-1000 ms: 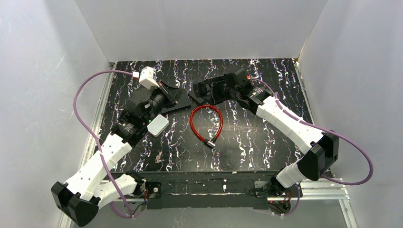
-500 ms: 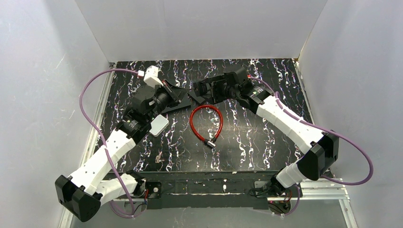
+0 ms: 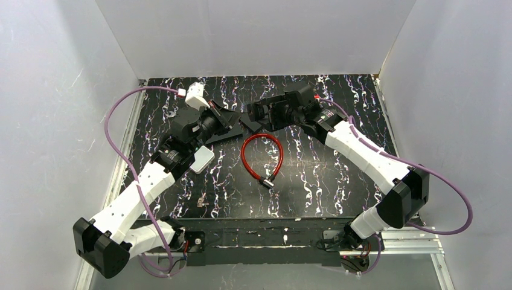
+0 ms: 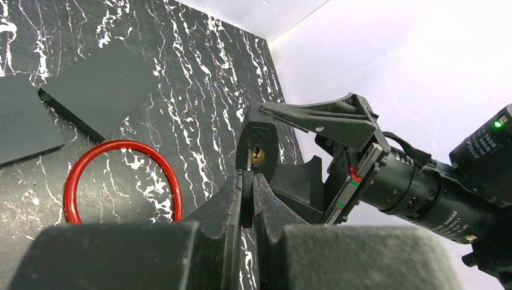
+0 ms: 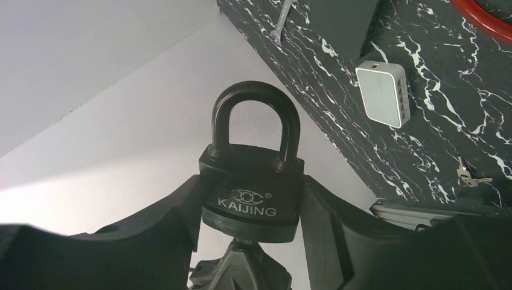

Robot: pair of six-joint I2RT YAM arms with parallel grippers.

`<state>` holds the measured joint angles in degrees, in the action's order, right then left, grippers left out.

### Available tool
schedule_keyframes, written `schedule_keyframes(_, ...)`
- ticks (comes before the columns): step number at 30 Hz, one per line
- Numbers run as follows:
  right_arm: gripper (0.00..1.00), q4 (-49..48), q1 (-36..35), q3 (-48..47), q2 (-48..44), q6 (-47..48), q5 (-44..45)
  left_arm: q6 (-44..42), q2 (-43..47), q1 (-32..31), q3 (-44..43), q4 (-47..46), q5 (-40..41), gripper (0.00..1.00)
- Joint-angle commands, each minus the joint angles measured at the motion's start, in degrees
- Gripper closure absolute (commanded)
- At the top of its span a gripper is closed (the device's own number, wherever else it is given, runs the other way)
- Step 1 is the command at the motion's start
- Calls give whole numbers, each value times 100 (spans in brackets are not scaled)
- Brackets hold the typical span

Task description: Unlock with the key

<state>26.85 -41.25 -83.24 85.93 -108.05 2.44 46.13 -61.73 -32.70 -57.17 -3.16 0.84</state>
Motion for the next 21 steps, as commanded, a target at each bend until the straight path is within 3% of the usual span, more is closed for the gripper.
schedule_keyframes(1, 99, -798, -67, -448, -2, -131, -208, 0, -3, -48, -188, -126, -71, 100)
schedule_keyframes(21, 99, -939, -101, -622, 105, -66, -483, -241, -179, -166, -169, -45, 438, 100)
